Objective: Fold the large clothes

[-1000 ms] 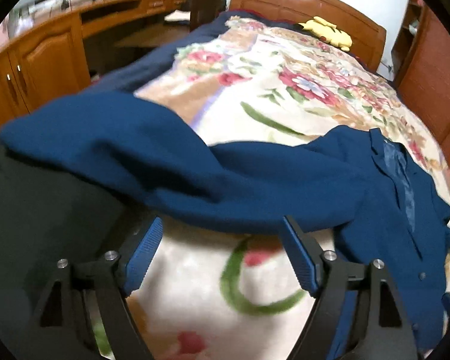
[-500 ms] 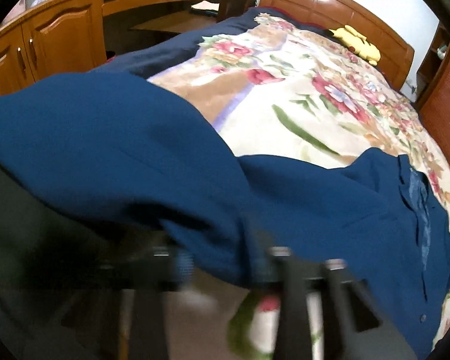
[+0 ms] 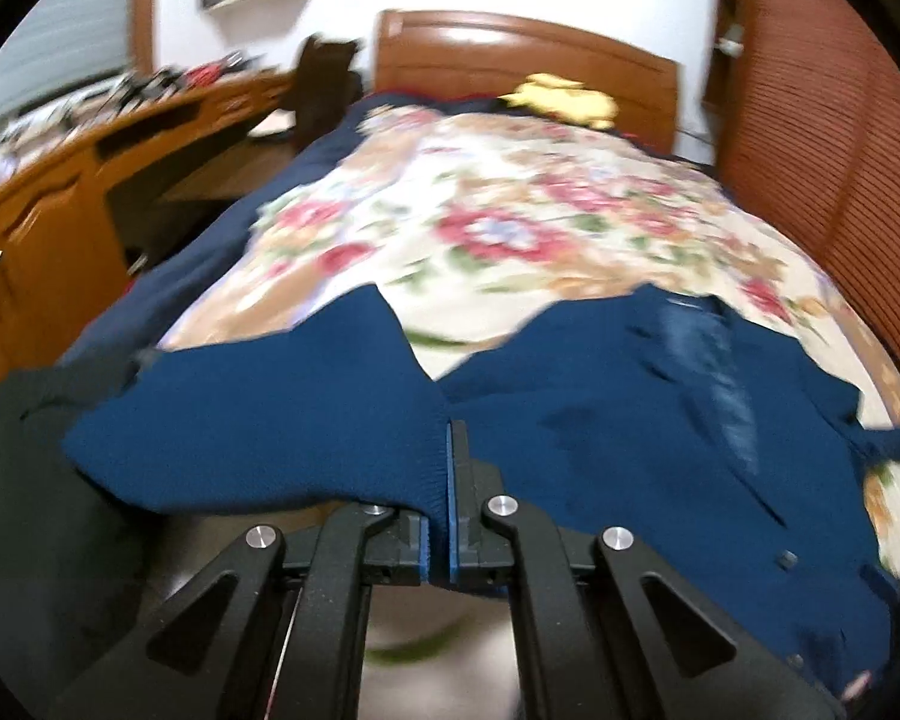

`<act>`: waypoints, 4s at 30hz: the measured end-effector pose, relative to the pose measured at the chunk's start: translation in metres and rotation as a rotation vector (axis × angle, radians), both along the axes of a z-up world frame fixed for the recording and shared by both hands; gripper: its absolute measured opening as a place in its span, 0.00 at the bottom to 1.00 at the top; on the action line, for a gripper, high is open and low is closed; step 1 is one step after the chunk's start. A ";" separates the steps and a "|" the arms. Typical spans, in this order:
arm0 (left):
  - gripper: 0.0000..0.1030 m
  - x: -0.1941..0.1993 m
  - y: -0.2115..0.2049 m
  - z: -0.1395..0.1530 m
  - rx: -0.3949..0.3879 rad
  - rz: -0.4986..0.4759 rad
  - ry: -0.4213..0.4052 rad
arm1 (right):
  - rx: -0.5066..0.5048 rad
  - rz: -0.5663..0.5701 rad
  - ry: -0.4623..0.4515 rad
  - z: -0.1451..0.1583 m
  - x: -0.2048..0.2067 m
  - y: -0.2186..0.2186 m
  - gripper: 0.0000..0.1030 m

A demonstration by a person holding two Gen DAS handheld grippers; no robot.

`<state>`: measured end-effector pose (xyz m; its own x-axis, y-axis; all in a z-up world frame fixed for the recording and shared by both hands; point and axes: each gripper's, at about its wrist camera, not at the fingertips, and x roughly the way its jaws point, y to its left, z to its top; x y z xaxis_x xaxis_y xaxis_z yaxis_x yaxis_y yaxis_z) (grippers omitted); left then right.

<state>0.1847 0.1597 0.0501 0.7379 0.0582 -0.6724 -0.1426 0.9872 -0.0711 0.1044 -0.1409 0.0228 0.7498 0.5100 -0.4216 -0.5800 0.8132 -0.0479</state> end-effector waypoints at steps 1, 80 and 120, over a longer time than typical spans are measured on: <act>0.04 -0.003 -0.015 0.006 0.015 -0.036 -0.007 | 0.009 -0.009 0.002 0.001 0.001 -0.005 1.00; 0.18 -0.030 -0.048 -0.016 -0.004 -0.206 0.032 | -0.004 -0.019 0.003 0.005 -0.004 -0.017 1.00; 0.77 -0.127 -0.106 -0.035 0.000 -0.305 -0.206 | 0.004 -0.178 0.097 0.006 0.041 -0.052 0.97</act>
<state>0.0581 0.0537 0.0153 0.8415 -0.1855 -0.5075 0.1758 0.9821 -0.0674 0.1450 -0.1930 0.0288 0.7840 0.3749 -0.4948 -0.4292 0.9032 0.0043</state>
